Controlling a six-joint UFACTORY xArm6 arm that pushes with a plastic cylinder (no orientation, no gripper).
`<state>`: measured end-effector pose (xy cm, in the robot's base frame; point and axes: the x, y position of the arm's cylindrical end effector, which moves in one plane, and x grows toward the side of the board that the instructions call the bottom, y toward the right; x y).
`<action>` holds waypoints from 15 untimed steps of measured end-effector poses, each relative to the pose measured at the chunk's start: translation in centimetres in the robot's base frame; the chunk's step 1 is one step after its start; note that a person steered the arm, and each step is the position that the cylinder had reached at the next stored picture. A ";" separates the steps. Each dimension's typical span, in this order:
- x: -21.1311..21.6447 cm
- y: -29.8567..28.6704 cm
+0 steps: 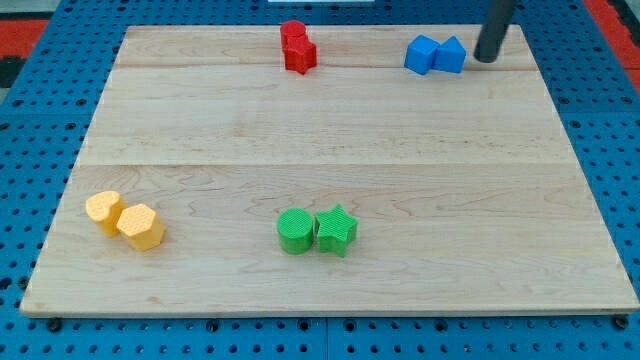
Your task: Push the blue blocks into the red blocks
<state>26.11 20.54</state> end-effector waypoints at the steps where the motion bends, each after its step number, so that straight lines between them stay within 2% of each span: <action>1: 0.0 -6.2; 2: 0.0 -7.9; 3: -2.6 -7.1; 4: -3.2 -7.7; 5: -4.3 -12.3; 7: -5.6 -13.1; 8: -4.1 -18.3; 9: -4.1 -20.9; 10: -4.7 -14.1; 12: -0.7 1.2; 13: 3.1 -3.6; 14: 1.9 -9.5; 15: 1.7 -12.7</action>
<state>27.85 7.80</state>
